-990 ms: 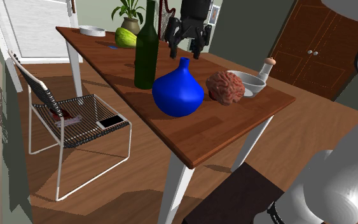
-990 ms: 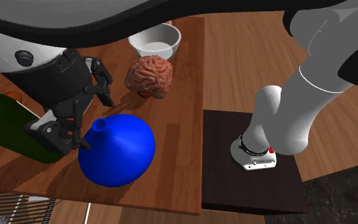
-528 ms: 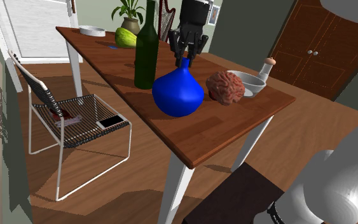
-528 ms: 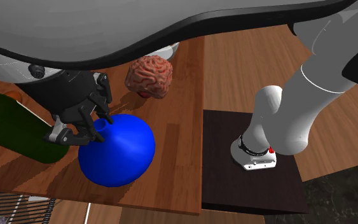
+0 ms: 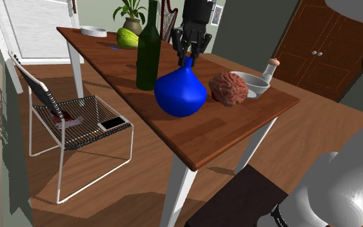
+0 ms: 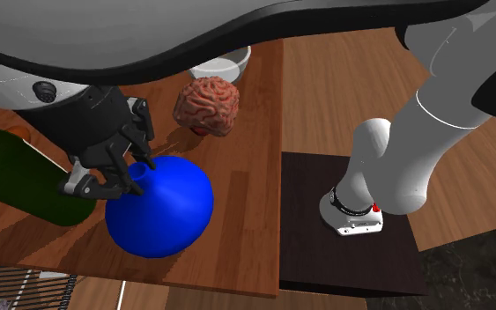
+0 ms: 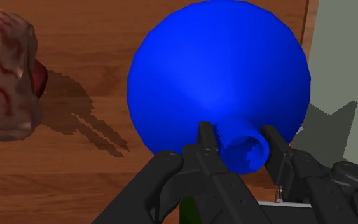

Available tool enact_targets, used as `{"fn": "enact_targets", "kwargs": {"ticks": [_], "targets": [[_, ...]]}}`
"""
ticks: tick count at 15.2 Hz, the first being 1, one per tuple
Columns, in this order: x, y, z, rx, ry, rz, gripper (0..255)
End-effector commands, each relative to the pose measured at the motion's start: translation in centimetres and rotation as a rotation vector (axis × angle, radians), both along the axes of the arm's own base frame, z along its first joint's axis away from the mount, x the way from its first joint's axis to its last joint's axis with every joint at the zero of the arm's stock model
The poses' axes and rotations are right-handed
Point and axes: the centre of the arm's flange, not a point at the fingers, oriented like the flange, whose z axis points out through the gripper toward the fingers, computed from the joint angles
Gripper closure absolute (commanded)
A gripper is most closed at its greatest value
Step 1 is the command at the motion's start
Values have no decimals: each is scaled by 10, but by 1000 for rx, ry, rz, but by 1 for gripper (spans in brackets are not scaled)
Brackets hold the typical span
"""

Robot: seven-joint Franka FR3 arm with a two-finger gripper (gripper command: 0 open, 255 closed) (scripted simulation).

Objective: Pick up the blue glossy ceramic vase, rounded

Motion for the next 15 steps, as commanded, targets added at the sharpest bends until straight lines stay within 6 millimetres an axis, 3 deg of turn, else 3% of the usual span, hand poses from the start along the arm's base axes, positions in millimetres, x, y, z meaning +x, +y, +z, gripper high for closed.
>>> {"fn": "enact_targets", "kwargs": {"ticks": [1,13,15], "targets": [[0,0,10,0,0,0,255],[0,0,73,0,0,0,255],[0,0,74,0,0,0,255]]}}
